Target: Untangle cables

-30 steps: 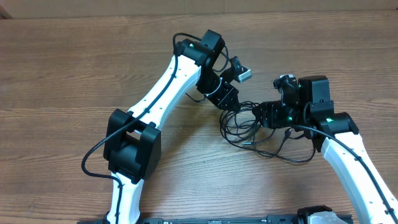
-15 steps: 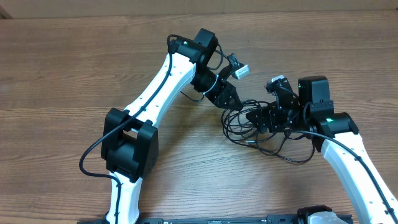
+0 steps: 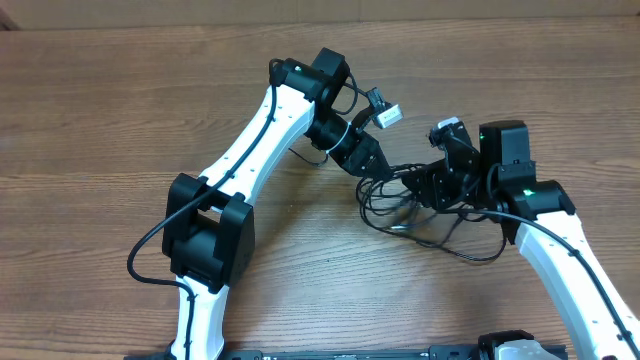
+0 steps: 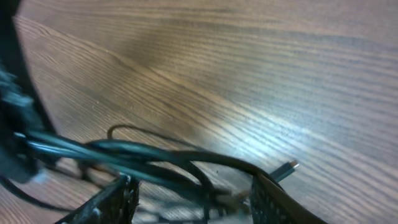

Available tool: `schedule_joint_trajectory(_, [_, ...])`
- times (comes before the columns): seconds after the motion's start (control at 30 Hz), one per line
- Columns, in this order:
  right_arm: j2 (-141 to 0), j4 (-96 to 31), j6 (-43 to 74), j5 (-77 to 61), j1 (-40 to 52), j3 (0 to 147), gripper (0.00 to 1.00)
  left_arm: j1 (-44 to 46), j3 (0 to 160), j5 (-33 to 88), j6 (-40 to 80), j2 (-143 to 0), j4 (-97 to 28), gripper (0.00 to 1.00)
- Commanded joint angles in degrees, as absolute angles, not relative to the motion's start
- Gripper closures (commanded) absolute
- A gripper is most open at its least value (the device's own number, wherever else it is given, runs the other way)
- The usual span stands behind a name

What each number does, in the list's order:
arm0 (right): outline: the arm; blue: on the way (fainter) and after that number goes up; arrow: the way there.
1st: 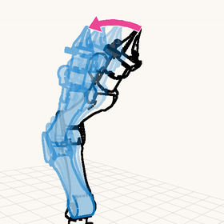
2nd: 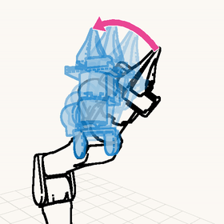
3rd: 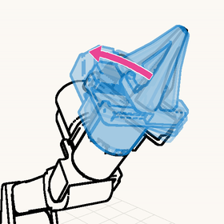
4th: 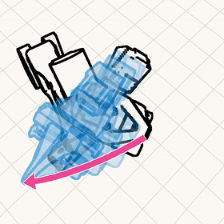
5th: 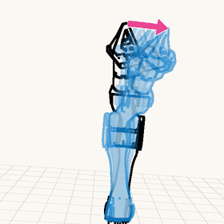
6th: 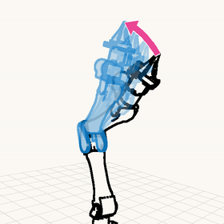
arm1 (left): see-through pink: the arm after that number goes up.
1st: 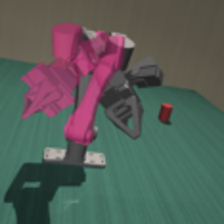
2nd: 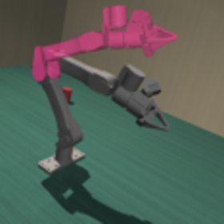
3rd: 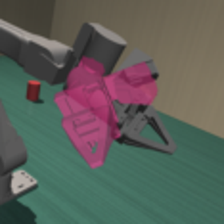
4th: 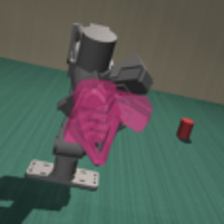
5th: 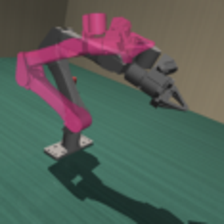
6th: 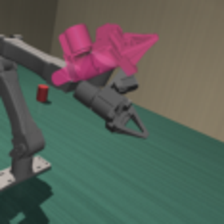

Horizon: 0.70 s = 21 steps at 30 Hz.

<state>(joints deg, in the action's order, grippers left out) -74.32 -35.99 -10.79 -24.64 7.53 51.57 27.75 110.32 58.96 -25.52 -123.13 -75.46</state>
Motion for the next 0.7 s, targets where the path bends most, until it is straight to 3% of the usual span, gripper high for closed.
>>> schedule_joint_trajectory(0.0, [-76.0, -35.8, -10.3, -27.7, 7.4, 50.8, 0.45, 27.3, 111.6, 61.7, -27.2, -120.8, -75.6, 0.96])
schedule_joint_trajectory(0.07, [-76.2, -35.8, -10.3, -31.2, 7.4, 50.8, 0.49, 27.3, 111.6, 61.5, -27.2, -120.8, -75.6, 0.96])
schedule_joint_trajectory(0.1, [-76.2, -35.9, -10.3, -31.9, 7.4, 50.8, 0.55, 27.3, 111.6, 61.1, -27.2, -120.8, -75.6, 0.96])
schedule_joint_trajectory(0.17, [-76.2, -35.9, -10.3, -31.8, 7.4, 50.8, 0.78, 27.3, 111.6, 60.6, -27.3, -120.8, -75.6, 0.96])
schedule_joint_trajectory(0.23, [-76.2, -36.1, -10.3, -31.5, 7.4, 50.8, 0.87, 27.3, 111.6, 59.9, -27.3, -120.8, -75.5, 0.96])
schedule_joint_trajectory(0.4, [-76.2, -35.6, -10.3, -28.2, 7.4, 50.8, 0.84, 27.3, 111.6, 59.6, -27.3, -120.8, -75.7, 0.96])
schedule_joint_trajectory(0.5, [-76.2, -35.1, -10.3, -28.2, 7.4, 50.8, 0.73, 27.3, 111.6, 59.6, -27.2, -120.8, -75.7, 0.96])
schedule_joint_trajectory(0.57, [-76.2, -35.2, -10.3, -28.8, 7.4, 50.8, 0.71, 27.3, 111.6, 59.6, -27.2, -120.8, -75.7, 0.96])
schedule_joint_trajectory(0.67, [-76.2, -36.6, -10.3, -29.0, 7.4, 50.8, 0.88, 27.3, 111.6, 59.5, -27.2, -120.8, -75.6, 0.96])
